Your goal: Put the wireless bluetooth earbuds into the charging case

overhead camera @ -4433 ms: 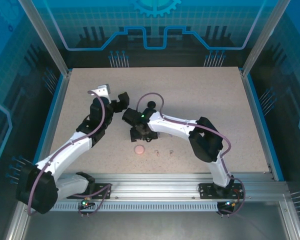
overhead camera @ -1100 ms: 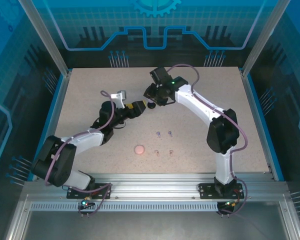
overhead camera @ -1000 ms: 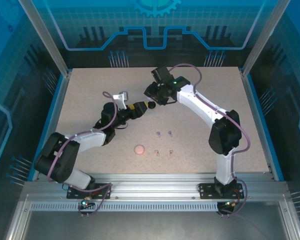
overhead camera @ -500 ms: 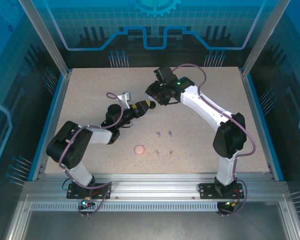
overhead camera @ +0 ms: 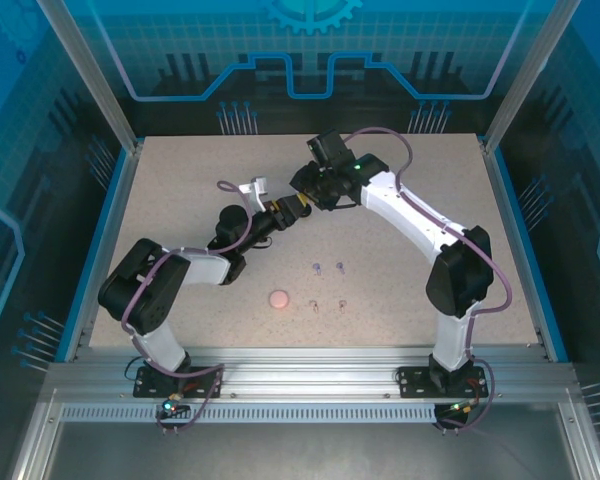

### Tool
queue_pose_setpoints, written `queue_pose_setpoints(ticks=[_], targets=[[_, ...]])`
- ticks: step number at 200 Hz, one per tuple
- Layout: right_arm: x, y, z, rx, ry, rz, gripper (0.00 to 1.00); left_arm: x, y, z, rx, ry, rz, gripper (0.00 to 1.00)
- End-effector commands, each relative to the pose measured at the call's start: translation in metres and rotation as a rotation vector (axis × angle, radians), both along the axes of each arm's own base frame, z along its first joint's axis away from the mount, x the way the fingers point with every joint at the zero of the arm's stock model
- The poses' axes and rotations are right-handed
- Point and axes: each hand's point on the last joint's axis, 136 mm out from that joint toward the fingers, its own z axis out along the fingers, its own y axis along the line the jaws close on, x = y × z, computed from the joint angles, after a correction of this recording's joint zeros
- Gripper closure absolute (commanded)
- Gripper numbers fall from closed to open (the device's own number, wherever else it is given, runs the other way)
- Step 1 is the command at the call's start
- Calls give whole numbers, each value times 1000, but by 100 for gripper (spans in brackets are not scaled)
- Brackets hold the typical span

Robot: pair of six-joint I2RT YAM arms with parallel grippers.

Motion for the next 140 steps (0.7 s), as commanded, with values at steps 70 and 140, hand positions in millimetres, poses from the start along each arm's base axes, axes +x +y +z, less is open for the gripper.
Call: queue_pose_setpoints(ticks=[70,140], targets=[[-10,13,16,45,-19,28,65,12,-1,21,-47,-83,30,54],[-12,13,17,54,-19,29,65,16,-1,23,-70,-98,44,60]])
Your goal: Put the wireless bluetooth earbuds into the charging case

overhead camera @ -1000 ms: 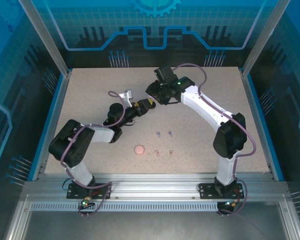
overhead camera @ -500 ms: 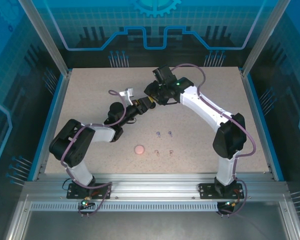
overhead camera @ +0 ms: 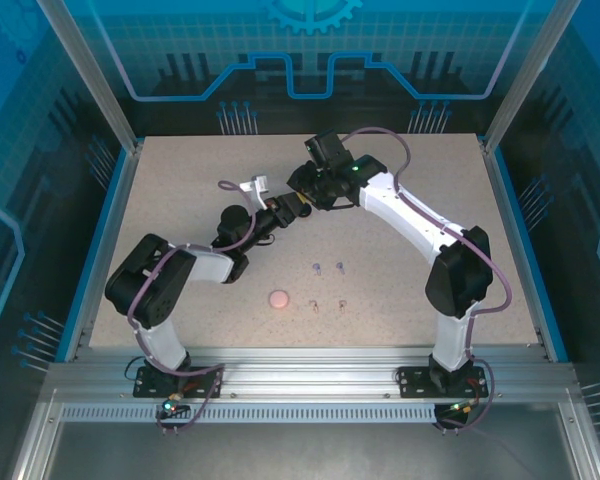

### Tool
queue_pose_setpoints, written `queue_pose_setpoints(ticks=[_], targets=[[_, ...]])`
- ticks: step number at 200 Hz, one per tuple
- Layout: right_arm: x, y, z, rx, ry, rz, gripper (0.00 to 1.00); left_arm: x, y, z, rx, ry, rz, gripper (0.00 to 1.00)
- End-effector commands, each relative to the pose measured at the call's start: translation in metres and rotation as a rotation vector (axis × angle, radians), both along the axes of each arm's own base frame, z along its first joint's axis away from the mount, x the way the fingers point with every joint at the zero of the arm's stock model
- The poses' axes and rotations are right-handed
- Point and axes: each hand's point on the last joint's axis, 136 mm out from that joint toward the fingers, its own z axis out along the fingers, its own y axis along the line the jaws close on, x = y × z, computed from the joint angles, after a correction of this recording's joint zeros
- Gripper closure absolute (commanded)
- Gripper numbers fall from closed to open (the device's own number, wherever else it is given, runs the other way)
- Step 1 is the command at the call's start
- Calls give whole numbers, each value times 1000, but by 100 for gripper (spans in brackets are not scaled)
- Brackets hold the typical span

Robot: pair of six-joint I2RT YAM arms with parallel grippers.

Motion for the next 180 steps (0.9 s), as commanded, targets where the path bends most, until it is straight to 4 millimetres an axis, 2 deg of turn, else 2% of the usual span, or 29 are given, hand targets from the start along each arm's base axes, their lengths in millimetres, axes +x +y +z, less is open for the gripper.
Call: queue_pose_setpoints(ticks=[1,70,98,123,156,180], targets=[[-12,7,13,38,-3,23,65,8,0,17,-45,-47,27,60],[-14,7,21,53,-20,22,63,8,-1,21,-55,-61,30,80],[-11,5,31,63,-48,15,45,6,-3,25,-57,-65,17,88],[-6,-3,48,72,-98,-5,29,3,-2,26,-55,-63,11,92],[-1,-28,75,46,-184,-22,26,-5,-3,33,-42,-57,-16,95],[0,-42,82,15,-239,16,25,-12,-7,39,-8,-53,-58,96]])
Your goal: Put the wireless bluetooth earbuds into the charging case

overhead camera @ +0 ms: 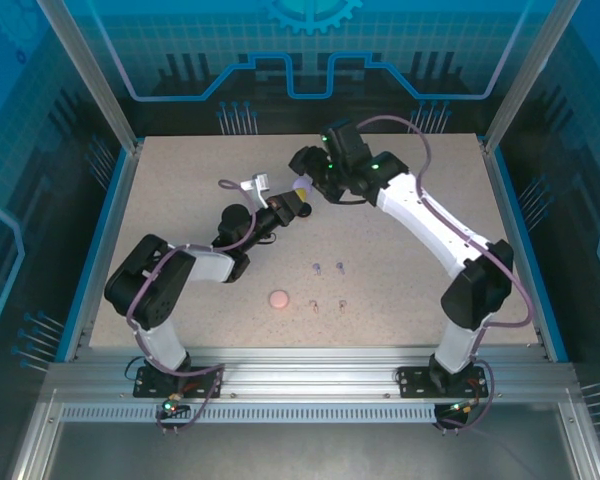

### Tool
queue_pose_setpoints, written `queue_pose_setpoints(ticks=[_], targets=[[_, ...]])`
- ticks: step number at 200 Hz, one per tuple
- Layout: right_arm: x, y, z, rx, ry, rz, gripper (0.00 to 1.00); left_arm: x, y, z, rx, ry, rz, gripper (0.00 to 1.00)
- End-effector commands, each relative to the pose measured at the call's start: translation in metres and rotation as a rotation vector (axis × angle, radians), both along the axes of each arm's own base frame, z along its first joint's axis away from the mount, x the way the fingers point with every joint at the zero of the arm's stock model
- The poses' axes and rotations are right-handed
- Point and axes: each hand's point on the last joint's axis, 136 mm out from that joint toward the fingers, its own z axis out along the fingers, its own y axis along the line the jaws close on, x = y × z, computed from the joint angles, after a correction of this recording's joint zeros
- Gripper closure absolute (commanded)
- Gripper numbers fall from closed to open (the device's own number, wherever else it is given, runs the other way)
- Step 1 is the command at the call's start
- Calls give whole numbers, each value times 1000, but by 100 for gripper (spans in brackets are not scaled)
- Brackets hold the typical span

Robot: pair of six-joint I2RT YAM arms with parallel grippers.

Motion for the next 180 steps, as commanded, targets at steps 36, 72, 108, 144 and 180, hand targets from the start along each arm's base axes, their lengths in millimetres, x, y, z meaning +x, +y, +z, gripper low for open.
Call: queue_pose_setpoints(ticks=[36,72,108,144,180], targets=[[3,-34,13,-92,-168,146,25,-18,-9,39,45,-47,-153,97],[1,-44,17,-134,-317,284,25,-27,-14,44,109,-40,-283,97],[-16,-35,34,-151,-530,487,25,-30,-13,48,132,-34,-368,98],[-28,-32,33,-137,-595,611,27,-33,-14,52,152,-26,-428,98],[-29,-26,18,-116,-568,662,29,-33,-14,57,162,-32,-437,98]])
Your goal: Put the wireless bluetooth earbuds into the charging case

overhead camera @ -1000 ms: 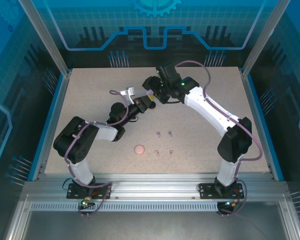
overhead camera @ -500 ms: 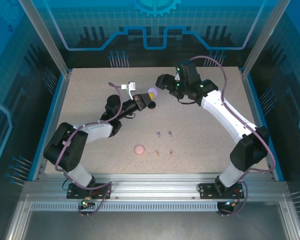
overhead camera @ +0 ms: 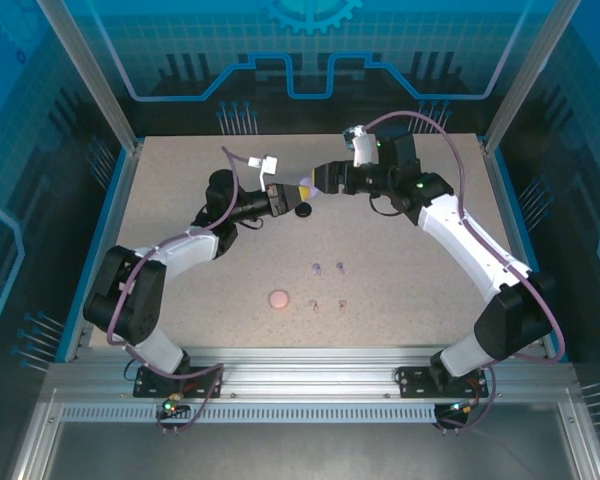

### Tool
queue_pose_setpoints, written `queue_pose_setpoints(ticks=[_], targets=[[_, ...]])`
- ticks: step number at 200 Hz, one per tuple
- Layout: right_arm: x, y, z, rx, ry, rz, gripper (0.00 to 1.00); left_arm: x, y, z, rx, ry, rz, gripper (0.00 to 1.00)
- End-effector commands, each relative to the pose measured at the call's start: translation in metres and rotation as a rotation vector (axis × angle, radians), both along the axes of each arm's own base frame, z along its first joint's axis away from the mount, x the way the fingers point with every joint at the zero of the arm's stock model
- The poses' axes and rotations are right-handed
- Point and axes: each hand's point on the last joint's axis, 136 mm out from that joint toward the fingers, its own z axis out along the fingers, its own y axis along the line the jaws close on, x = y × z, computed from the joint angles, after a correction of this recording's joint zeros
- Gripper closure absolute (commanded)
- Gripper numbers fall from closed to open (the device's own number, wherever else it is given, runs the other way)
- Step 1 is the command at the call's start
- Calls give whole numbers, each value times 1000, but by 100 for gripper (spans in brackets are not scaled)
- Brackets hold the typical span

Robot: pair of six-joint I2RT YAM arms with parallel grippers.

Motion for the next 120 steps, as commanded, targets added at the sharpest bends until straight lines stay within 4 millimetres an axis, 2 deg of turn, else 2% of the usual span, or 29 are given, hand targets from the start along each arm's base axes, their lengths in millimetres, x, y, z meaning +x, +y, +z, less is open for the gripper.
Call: queue_pose_setpoints(ticks=[1,72,120], targets=[[-3,6,-7,3,-21,85,29,-7,-1,20,6,-53,-49,99],[10,9,-48,-29,61,71,36,-8,-2,29,5,-69,-60,100],[26,-11,-75,-43,117,-20,47,-13,-1,35,-2,-81,-73,100]])
